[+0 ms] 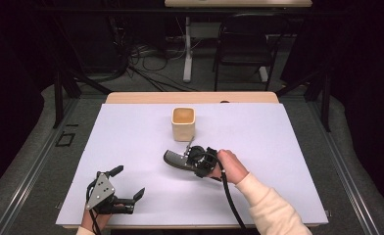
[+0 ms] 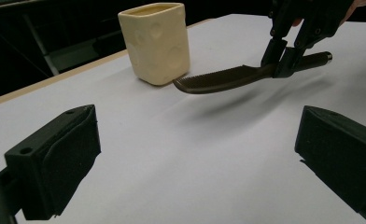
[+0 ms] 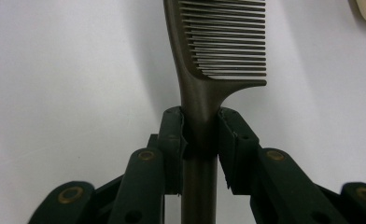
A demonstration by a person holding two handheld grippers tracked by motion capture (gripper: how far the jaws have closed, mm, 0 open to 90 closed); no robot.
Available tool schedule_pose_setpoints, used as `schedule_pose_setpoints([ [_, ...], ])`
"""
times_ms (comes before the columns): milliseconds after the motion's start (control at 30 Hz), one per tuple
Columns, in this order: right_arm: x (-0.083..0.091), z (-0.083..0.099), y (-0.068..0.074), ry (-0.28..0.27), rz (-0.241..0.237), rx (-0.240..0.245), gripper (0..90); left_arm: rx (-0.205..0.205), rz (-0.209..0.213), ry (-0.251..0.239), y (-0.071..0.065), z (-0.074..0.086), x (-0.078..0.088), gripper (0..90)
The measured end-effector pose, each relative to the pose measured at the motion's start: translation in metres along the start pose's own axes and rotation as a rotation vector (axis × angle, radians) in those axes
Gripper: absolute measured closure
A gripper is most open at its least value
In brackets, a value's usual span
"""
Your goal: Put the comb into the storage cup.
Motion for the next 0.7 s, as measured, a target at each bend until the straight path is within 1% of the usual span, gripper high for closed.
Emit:
schedule_pose_setpoints([
  [33, 0.001, 0.0, -0.001, -0.006, -0.001, 0.003, 72.1, 0.002, -0.001, -0.001, 0.0, 0.0, 0.0, 0.2],
  [100, 0.003, 0.002, -0.001, -0.012, 0.0, -0.013, 72.2, 0.004, -0.001, 0.0, 0.0, 0.0, 0.0, 0.2],
  [233, 0.007, 0.004, -0.002, -0.035, -0.002, -0.022, 72.1, 0.004, -0.001, 0.0, 0.0, 0.0, 0.0, 0.2],
  [367, 0.011, 0.006, -0.004, -0.066, -0.002, -0.026, 72.1, 0.0, 0.0, 0.001, 0.0, 0.0, 0.0, 0.2],
  [433, 0.012, 0.006, -0.004, -0.089, -0.001, -0.041, 72.1, 0.007, -0.001, 0.001, 0.0, 0.0, 0.0, 0.1],
  [500, 0.013, 0.008, -0.004, -0.098, -0.002, -0.049, 72.1, 0.005, -0.001, 0.001, 0.0, 0.0, -0.001, 0.2],
  [633, 0.016, 0.011, -0.005, -0.128, -0.004, -0.05, 72.1, 0.002, -0.001, 0.003, 0.0, 0.001, -0.001, 0.2],
  [667, 0.017, 0.012, -0.004, -0.128, -0.008, -0.061, 72.1, 0.002, -0.001, 0.004, 0.0, 0.001, -0.001, 0.2],
  [700, 0.018, 0.012, -0.004, -0.143, -0.009, -0.065, 72.1, 0.002, -0.001, 0.002, 0.0, 0.0, -0.001, 0.2],
])
Point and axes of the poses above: each handheld gripper's, and its own axes: x roughly backward along the jaws, z roughly out of its underside, y roughly to its left, the point moved 10 cm from there along -x, roughly forward along the jaws, and after that the axes turned 7 degrees about -z, right-handed, at the moved point
